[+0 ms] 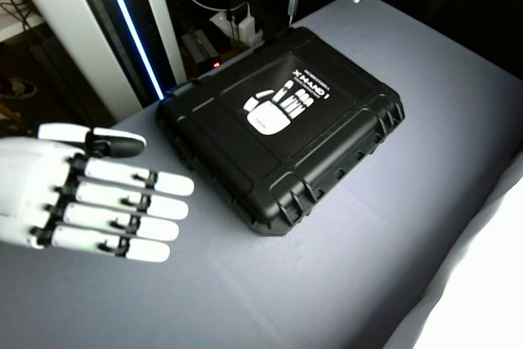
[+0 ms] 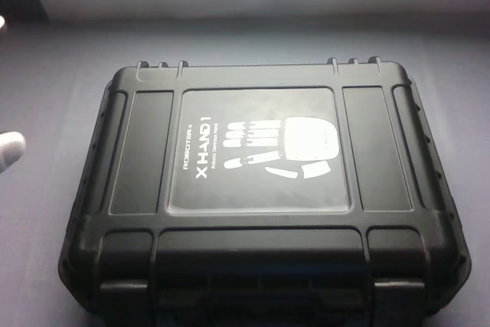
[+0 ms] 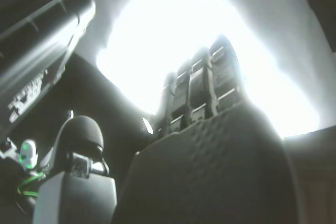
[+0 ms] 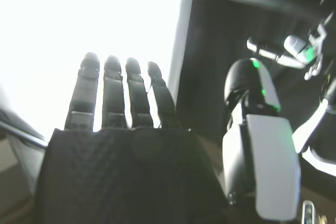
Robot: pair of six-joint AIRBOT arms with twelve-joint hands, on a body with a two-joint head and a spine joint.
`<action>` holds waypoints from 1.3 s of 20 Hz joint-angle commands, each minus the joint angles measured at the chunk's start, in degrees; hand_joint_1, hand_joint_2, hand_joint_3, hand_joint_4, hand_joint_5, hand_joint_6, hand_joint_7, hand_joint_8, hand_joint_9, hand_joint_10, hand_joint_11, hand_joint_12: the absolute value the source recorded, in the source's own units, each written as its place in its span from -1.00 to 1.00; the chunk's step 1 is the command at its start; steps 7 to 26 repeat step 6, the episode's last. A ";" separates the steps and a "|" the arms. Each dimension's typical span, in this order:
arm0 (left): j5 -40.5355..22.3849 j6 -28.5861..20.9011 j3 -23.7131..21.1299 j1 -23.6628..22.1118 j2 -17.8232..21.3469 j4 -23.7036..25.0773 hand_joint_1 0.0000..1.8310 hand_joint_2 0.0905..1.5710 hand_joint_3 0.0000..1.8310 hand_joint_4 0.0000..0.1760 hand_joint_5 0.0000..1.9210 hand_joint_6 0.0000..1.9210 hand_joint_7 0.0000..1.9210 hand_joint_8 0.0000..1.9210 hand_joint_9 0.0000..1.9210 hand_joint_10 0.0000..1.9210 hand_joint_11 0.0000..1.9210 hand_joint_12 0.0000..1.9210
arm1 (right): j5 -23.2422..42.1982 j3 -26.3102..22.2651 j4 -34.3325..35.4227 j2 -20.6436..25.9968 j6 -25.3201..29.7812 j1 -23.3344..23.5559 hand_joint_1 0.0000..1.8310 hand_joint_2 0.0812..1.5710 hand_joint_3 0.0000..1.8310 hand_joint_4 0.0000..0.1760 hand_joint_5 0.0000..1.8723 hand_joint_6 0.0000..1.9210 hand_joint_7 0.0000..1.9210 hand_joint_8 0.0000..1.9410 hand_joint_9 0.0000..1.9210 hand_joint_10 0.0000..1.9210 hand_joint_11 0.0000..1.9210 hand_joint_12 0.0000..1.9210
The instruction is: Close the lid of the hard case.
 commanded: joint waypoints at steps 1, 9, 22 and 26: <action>-8.07 -0.11 0.85 -1.40 -0.30 -0.48 -0.88 0.59 -1.00 -1.00 -0.94 -1.00 -0.94 -1.00 -0.99 -1.00 -1.00 -1.00 | 9.69 0.06 2.46 0.03 0.05 0.39 -0.67 0.45 -1.00 -0.60 -0.89 -0.99 -0.94 -0.99 -1.00 -1.00 -0.98 -0.99; -7.74 -0.31 3.04 -7.99 -3.71 2.87 -0.86 0.58 -1.00 -1.00 -0.95 -1.00 -1.00 -1.00 -1.00 -1.00 -1.00 -1.00 | 17.67 -1.05 5.45 -0.80 -1.32 0.37 -0.41 0.49 -1.00 -1.00 -0.81 -0.98 -0.87 -0.99 -0.91 -0.98 -0.88 -0.95; -7.74 -0.31 3.04 -7.99 -3.71 2.87 -0.86 0.58 -1.00 -1.00 -0.95 -1.00 -1.00 -1.00 -1.00 -1.00 -1.00 -1.00 | 17.67 -1.05 5.45 -0.80 -1.32 0.37 -0.41 0.49 -1.00 -1.00 -0.81 -0.98 -0.87 -0.99 -0.91 -0.98 -0.88 -0.95; -7.74 -0.31 3.04 -7.99 -3.71 2.87 -0.86 0.58 -1.00 -1.00 -0.95 -1.00 -1.00 -1.00 -1.00 -1.00 -1.00 -1.00 | 17.67 -1.05 5.45 -0.80 -1.32 0.37 -0.41 0.49 -1.00 -1.00 -0.81 -0.98 -0.87 -0.99 -0.91 -0.98 -0.88 -0.95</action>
